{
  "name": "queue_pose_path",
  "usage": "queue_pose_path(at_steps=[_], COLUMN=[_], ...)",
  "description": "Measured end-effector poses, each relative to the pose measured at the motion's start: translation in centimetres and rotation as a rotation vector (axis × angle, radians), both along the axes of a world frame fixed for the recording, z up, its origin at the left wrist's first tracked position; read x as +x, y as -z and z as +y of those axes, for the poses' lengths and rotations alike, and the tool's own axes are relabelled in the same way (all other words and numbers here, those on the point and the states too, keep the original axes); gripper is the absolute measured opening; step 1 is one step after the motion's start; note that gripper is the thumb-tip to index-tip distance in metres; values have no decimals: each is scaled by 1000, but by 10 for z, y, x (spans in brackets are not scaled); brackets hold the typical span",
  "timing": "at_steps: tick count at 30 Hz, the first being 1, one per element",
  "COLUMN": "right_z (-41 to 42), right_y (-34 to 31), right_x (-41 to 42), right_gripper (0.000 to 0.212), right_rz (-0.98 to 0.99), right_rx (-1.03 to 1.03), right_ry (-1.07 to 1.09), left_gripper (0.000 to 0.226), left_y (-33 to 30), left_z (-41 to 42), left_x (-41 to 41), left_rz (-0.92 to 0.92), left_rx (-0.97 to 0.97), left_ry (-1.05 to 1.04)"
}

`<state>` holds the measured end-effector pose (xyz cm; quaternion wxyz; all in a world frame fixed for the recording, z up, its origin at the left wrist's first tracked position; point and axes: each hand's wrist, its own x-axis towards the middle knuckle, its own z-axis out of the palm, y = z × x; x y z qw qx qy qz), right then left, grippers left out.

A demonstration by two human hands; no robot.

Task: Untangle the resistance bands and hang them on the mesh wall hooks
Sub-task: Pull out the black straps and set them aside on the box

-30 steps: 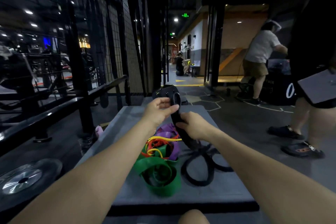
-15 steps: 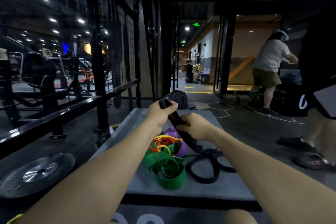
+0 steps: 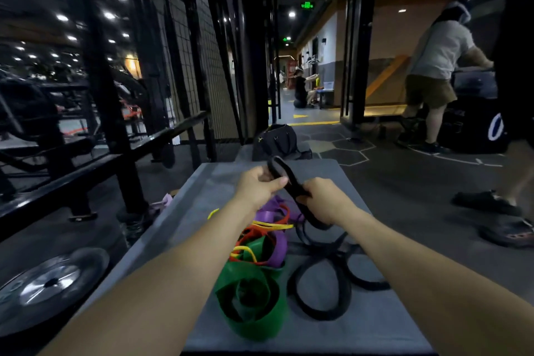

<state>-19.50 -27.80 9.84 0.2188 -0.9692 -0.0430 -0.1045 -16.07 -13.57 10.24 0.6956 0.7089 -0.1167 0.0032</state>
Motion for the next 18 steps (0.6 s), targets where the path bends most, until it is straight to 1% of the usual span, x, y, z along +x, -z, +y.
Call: queue_pose_path(at_steps=[3, 4, 6, 7, 10, 12, 14, 16, 18], right_z=[-24, -32, -47, -55, -76, -86, -90, -89, -83], right_y=[22, 29, 44, 53, 82, 100, 115, 126, 129], right_x=[25, 30, 39, 42, 47, 44, 39, 34, 27], right_gripper=[9, 13, 18, 19, 24, 32, 37, 42, 33], right_rz=[41, 52, 90, 109, 212, 305, 381, 393, 383], right_rx=[44, 75, 110, 113, 103, 108, 137, 135, 102], right_ry=[74, 98, 129, 145, 230, 275, 307, 334, 356], left_gripper=[10, 12, 26, 30, 33, 38, 38, 36, 35], left_y=[22, 30, 47, 57, 86, 105, 118, 128, 132], left_z=[-26, -34, -50, -57, -72, -78, -80, -80, -78], left_x=[25, 32, 46, 51, 56, 52, 49, 47, 43], left_rz=[41, 51, 49, 42, 31, 30, 28, 26, 9], left_rx=[39, 59, 132, 179, 338, 440, 512, 538, 560], left_ry=[18, 14, -17, -34, -18, 27, 60, 61, 54])
